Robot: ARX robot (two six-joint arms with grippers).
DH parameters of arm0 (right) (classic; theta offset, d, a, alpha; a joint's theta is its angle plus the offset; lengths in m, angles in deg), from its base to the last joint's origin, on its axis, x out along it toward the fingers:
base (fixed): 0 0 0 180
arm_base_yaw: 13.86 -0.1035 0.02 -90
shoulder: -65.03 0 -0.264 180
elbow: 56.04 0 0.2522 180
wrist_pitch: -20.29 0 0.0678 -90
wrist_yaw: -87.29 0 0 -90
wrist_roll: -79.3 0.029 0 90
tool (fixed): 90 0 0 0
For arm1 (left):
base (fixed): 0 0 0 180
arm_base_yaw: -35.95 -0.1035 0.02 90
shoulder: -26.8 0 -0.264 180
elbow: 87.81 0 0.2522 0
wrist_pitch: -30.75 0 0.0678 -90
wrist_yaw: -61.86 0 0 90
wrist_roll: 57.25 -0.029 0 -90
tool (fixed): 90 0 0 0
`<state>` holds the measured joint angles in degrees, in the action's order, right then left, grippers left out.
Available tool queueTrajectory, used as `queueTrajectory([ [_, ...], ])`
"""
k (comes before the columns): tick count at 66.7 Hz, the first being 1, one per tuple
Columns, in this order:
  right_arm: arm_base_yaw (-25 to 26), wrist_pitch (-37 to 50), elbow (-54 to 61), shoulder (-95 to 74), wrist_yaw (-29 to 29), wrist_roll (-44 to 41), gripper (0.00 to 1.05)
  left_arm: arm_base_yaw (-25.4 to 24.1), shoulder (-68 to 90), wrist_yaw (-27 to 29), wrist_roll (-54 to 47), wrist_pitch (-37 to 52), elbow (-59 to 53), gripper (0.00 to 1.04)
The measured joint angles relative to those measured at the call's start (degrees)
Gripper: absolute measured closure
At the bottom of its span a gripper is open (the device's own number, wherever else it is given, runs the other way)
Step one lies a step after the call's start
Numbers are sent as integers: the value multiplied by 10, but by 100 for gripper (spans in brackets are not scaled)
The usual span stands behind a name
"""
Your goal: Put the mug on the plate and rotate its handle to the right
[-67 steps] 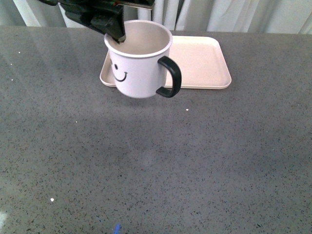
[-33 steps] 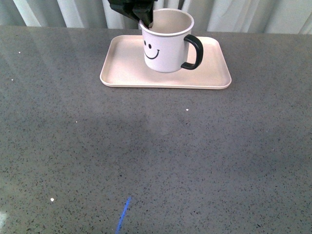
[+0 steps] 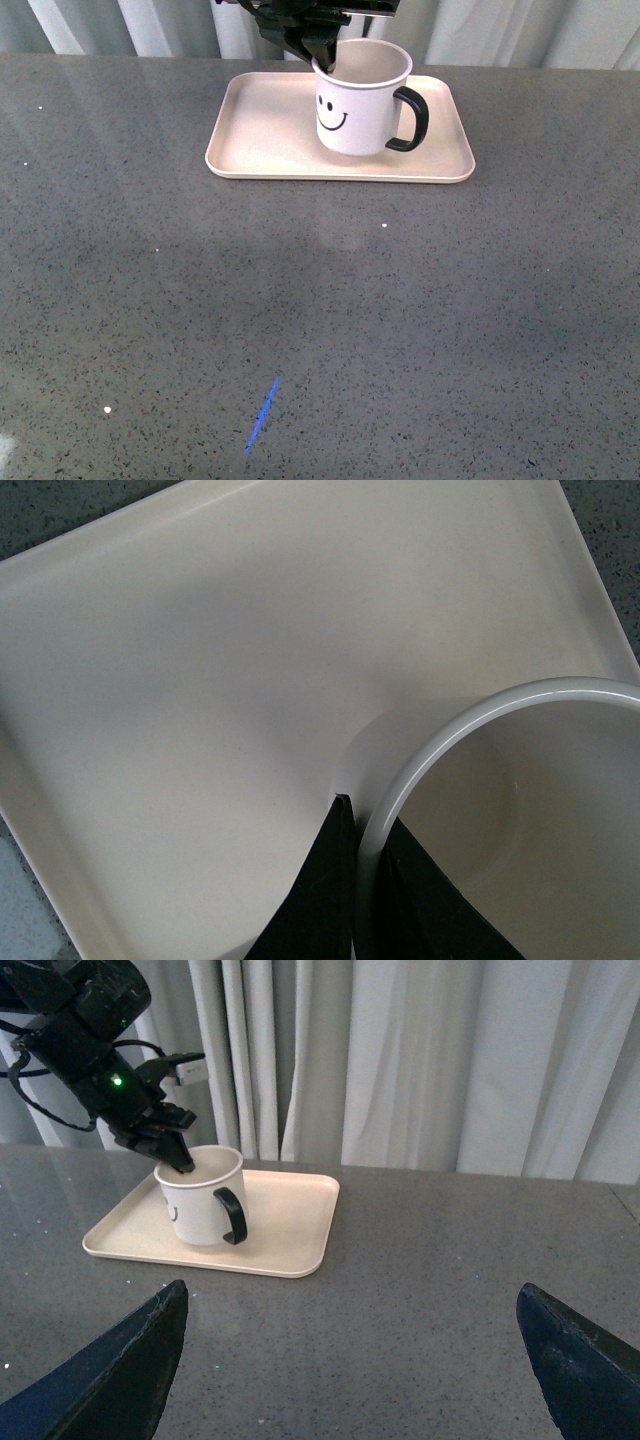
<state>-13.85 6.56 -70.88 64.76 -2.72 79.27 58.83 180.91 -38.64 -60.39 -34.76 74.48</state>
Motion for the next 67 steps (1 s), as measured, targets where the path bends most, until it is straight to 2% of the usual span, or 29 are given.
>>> queueTrajectory([
  [17, 0, 0, 0, 0, 0, 0, 9, 0, 75, 0, 0, -58, 127, 103],
  [30, 0, 0, 0, 0, 0, 0, 9, 0, 100, 4, 1, -64, 166, 103],
  [52, 0, 0, 0, 0, 0, 0, 9, -2, 105, 9, 1, -52, 165, 103],
  [67, 0, 0, 0, 0, 0, 0, 9, -3, 71, 11, 2, 6, 74, 103],
])
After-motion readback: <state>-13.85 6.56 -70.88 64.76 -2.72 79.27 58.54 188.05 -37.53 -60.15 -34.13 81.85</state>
